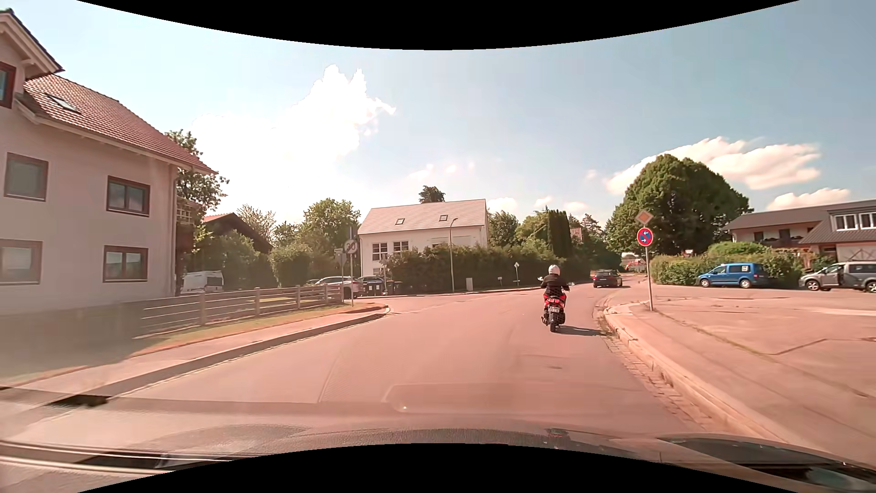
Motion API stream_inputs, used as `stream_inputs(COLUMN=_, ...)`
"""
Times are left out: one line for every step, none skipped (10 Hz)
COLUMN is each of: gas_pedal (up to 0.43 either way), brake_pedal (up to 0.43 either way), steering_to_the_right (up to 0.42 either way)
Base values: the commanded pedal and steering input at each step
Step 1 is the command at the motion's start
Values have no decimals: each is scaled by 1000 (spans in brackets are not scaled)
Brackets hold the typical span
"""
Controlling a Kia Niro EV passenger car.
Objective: Follow the waypoints while adhering to traffic rules and regulations
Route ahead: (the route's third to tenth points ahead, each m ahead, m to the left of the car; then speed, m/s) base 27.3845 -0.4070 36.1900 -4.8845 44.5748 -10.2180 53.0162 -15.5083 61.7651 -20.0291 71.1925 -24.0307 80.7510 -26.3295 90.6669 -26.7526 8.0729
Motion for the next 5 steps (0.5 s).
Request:
stream_inputs(gas_pedal=197, brake_pedal=6, steering_to_the_right=84)
stream_inputs(gas_pedal=197, brake_pedal=6, steering_to_the_right=84)
stream_inputs(gas_pedal=197, brake_pedal=6, steering_to_the_right=84)
stream_inputs(gas_pedal=197, brake_pedal=6, steering_to_the_right=84)
stream_inputs(gas_pedal=197, brake_pedal=6, steering_to_the_right=84)
